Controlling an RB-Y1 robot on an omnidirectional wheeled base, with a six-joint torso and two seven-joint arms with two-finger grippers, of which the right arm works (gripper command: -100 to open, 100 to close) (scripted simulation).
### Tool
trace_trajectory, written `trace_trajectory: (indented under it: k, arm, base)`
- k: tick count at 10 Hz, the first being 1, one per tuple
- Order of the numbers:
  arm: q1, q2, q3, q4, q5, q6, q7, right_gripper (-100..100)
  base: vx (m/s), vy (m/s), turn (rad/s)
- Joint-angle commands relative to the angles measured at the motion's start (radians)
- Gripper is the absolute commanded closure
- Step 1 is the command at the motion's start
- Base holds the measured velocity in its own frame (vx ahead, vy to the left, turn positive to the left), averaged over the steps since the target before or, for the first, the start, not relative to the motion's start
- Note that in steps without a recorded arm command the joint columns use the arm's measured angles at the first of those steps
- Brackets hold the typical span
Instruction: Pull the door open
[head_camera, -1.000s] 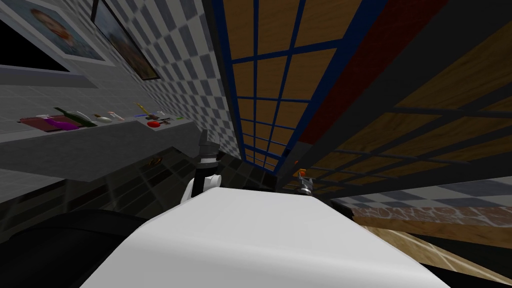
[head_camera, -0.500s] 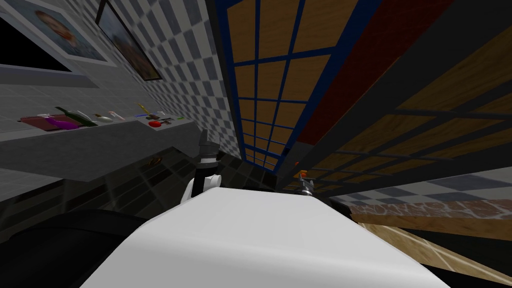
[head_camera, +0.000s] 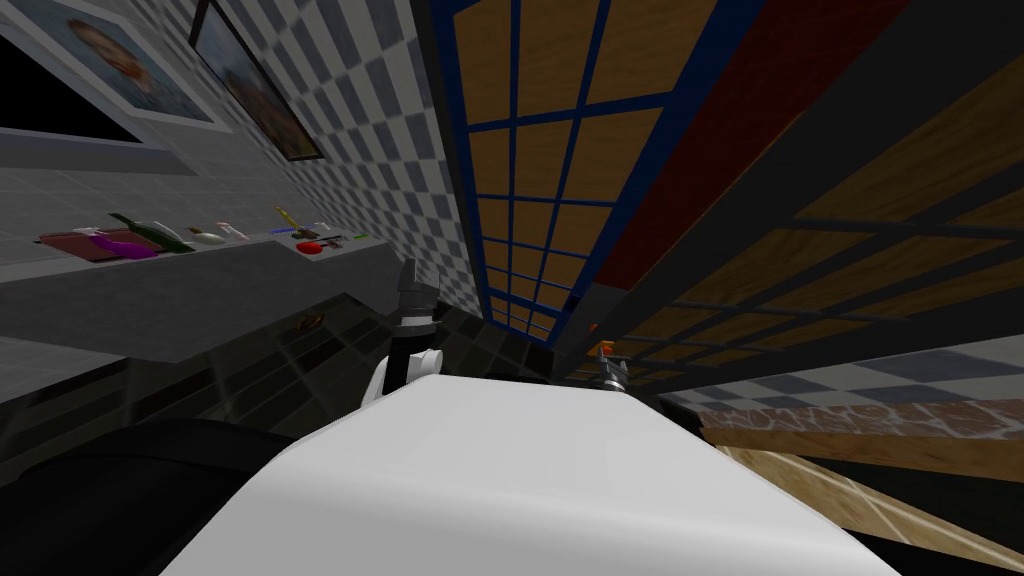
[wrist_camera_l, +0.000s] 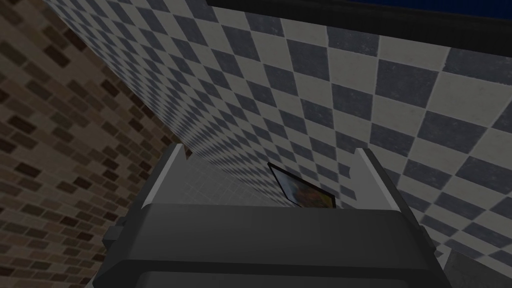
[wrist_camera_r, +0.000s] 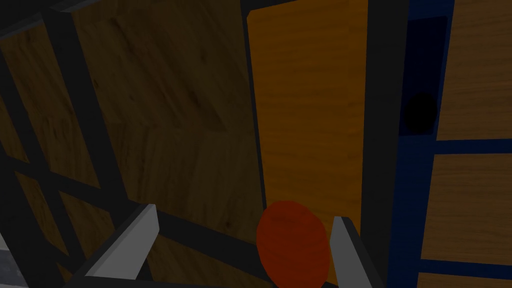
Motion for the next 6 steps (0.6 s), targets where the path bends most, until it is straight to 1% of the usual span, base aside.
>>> trace_trajectory:
  k: [1,2,3,4,6]
  arm:
    - [0.015,-0.016,-0.022,-0.017,-0.009,0.032,0.0,100]
    - [0.009,0.006,0.009,-0.025,-0.006,0.012,-0.038,100]
    - [0.01,0.005,0.012,-0.026,-0.009,0.012,-0.05,100]
    - [0.011,0.001,0.019,-0.028,-0.016,0.012,-0.085,100]
    - [0.013,-0.003,0.028,-0.03,-0.027,0.011,-0.132,100]
  base:
    - [0.0,0.0,0.0]
    - [-0.02,0.027,0.08]
    - [-0.028,0.017,0.069]
    - [-0.033,-0.01,0.059]
    - [-0.036,-0.031,0.057]
